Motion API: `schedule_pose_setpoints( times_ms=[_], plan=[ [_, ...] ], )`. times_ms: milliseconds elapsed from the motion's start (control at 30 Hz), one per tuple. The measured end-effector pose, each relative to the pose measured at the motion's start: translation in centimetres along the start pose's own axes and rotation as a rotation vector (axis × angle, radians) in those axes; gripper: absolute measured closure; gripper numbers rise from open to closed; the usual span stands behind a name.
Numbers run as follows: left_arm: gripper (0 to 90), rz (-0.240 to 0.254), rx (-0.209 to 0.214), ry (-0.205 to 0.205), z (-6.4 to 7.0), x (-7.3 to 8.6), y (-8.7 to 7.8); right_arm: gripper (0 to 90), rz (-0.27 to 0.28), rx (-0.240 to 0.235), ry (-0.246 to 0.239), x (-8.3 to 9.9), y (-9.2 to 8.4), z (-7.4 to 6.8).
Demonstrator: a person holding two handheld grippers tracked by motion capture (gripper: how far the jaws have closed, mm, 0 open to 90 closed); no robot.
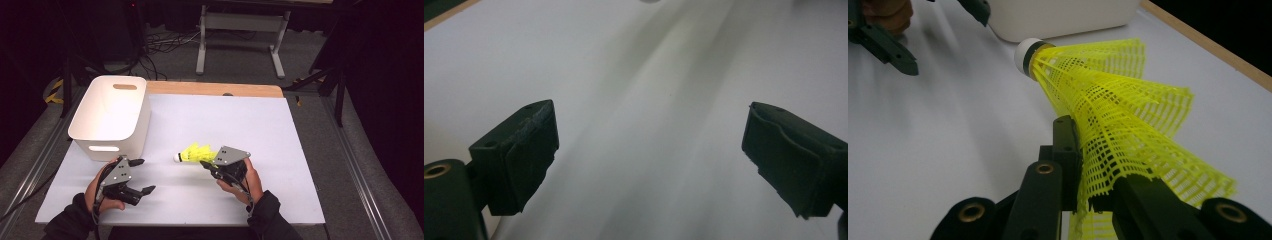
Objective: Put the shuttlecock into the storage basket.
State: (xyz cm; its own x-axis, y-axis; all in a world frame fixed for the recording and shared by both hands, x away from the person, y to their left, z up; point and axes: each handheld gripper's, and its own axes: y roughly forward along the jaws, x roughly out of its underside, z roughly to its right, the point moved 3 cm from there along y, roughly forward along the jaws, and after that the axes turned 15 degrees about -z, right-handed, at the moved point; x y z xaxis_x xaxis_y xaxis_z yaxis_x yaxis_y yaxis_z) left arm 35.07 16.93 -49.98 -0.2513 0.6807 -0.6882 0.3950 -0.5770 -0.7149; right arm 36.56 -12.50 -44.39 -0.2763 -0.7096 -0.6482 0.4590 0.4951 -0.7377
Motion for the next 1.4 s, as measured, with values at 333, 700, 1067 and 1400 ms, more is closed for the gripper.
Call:
schedule_pose_setpoints(
  times_ms=[333, 700, 1067, 1400],
  plan=[
    [10.0, -0.011, 0.080, 0.015, -0.3, -2.5, 2.3, 84.9, -0.062, -0.031, -0.091, -0.4, 1.5, -2.3],
    [18.4, -0.033, 0.122, 0.031, 0.0, -3.7, 3.5, 84.6, -0.104, -0.029, -0.174, -0.6, 2.2, -3.7],
    [35.4, -0.085, 0.153, 0.090, 0.3, -4.9, 4.9, 83.6, -0.126, -0.019, -0.235, -0.8, 2.3, -4.4],
    [41.9, -0.109, 0.173, 0.132, 0.9, -6.0, 6.0, 81.5, -0.180, 0.010, -0.314, -1.1, 2.2, -4.8]
  ],
)
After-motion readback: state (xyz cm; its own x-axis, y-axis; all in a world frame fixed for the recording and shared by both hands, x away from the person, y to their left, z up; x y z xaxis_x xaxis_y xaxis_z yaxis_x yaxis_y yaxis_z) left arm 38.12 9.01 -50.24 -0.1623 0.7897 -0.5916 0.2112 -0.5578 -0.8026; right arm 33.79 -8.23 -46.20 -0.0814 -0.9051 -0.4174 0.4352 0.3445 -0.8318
